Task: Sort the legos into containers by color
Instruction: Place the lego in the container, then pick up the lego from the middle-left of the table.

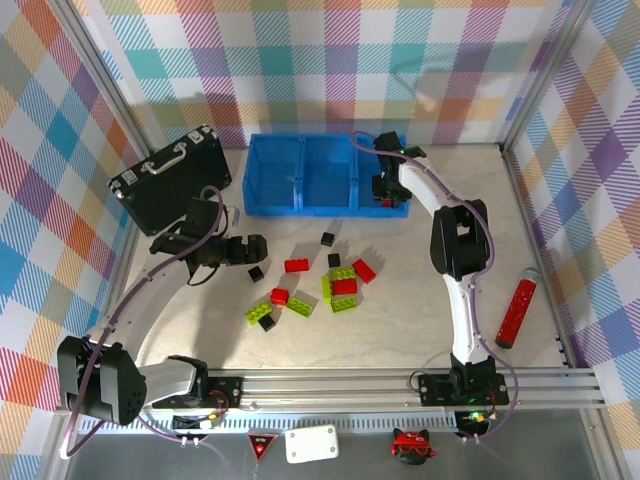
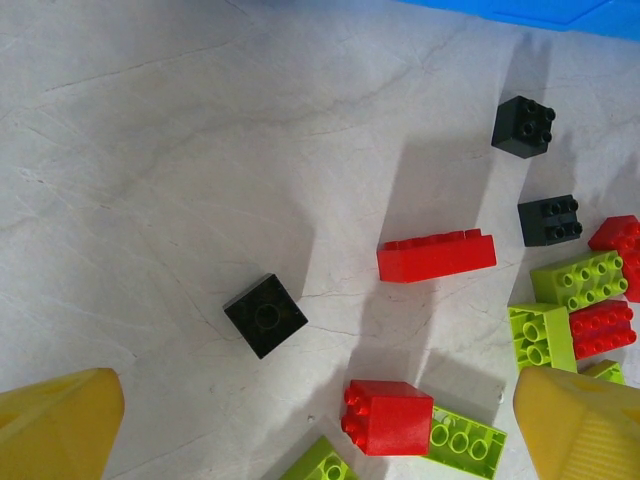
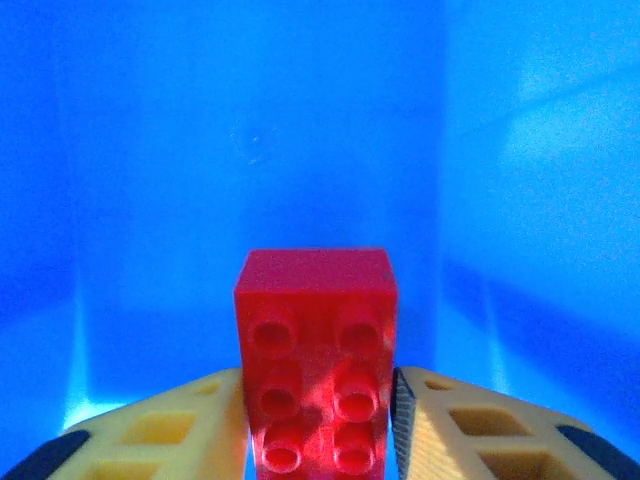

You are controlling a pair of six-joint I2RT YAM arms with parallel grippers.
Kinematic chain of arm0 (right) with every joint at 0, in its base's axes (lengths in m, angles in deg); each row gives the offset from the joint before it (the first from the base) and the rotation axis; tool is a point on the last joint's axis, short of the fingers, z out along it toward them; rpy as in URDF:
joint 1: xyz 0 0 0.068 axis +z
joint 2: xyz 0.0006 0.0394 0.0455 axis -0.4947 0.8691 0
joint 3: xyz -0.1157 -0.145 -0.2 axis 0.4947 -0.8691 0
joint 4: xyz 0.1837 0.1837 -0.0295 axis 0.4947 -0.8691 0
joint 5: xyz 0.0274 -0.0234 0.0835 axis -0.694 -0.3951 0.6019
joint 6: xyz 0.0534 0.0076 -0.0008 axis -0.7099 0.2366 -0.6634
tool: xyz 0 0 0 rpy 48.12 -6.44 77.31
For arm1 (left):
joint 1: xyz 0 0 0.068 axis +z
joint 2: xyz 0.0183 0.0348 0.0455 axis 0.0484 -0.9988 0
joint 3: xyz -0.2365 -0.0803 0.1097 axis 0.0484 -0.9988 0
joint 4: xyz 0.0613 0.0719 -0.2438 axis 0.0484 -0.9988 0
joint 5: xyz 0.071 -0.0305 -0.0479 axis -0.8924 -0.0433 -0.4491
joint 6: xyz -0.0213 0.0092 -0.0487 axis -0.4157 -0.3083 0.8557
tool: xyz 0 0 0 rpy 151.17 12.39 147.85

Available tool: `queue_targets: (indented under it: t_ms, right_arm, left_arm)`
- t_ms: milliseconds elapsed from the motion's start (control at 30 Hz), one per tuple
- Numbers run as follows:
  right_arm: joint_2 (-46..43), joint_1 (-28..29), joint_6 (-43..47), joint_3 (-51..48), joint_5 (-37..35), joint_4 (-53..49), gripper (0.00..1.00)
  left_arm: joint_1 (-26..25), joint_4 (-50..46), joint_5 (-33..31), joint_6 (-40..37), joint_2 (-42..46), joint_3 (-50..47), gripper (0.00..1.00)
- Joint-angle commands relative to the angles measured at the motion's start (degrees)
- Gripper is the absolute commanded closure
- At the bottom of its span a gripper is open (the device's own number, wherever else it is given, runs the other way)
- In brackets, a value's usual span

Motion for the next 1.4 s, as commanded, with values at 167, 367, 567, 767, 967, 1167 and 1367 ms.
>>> queue_targets:
  t_ms: [167,367,567,767,967,1167,1367]
  right_arm:
    - [-2.94,-0.73,2.88,-0.83,-2.88,-1.59,0.47]
    - [-7.67,-0.77,2.18,-2.1,3.96,-0.23,0.47]
    - [-14.38,-0.52,0.33,-4.26,11.56,0.04,0.47]
    - [-22.71,-0.54,-2.52,-12.14,16.77,1.88,0.47]
    - [-32.33,-0.53,-4.89,-24.29,16.45,5.42,0.47]
    - [-37.27,-0.51,-5.62,-32.6,15.17,6.78,0.47]
    - [-40.67,-0.53,-6.12,-37.2,15.32,7.48,0.48]
  left_arm:
    - [0.32,-0.3,0.58,2.84,-1.75,0.08,0.0]
    - [-0.34,0.26,-0.72,5.54,-3.93,1.71,0.0]
    - [-3.53,-2.55,-7.2,5.64,-9.68,5.76,0.01]
    - [-5.9,-0.8,-13.53,9.03,-11.2,4.61,0.01]
    - [-6.57,0.18,-17.38,17.16,-12.51,3.3,0.02]
    - [-9.75,1.93,-19.07,22.92,-15.3,1.97,0.08]
    - [-11.29,3.42,-20.15,26.02,-17.98,1.22,0.2]
